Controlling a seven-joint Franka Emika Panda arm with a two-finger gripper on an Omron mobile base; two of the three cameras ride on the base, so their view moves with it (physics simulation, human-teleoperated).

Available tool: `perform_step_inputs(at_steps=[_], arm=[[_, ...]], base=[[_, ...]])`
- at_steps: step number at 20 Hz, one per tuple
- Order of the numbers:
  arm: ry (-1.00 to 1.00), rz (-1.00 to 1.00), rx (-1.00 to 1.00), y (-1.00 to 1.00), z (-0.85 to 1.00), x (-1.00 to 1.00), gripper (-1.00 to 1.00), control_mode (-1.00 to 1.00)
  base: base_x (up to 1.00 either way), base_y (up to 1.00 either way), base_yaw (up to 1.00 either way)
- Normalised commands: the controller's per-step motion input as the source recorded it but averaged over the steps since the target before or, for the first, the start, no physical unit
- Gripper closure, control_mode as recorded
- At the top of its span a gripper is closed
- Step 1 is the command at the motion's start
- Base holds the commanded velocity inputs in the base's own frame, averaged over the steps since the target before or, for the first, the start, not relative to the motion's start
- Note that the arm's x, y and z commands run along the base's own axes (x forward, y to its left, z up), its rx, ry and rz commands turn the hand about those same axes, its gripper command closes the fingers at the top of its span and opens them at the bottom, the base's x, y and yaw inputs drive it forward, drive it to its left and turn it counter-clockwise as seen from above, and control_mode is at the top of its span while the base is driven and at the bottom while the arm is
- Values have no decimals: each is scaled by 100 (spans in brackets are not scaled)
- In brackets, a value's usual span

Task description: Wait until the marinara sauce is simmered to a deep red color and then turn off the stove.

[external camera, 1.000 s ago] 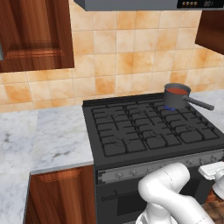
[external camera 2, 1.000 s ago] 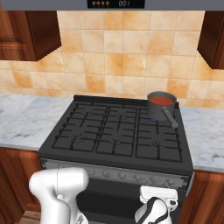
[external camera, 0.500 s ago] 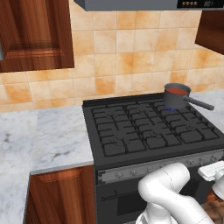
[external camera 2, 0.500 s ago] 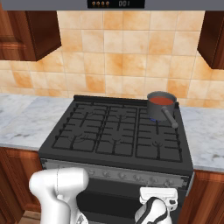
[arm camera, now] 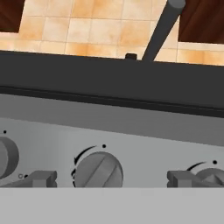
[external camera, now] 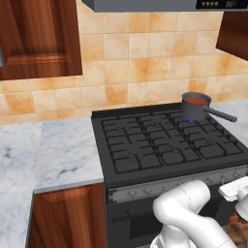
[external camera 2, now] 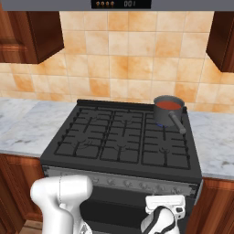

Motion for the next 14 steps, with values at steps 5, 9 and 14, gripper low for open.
perform_step_inputs(at_steps=[5,9,14], arm=[[-11,0,-12,0,0,0,-100,-100],[-10,0,-12,0,-7,0,-100,-100],[-5,0,-11,0,-12,0,-100,-100]], base=[[0,0,0],[0,0,0],[0,0,0]])
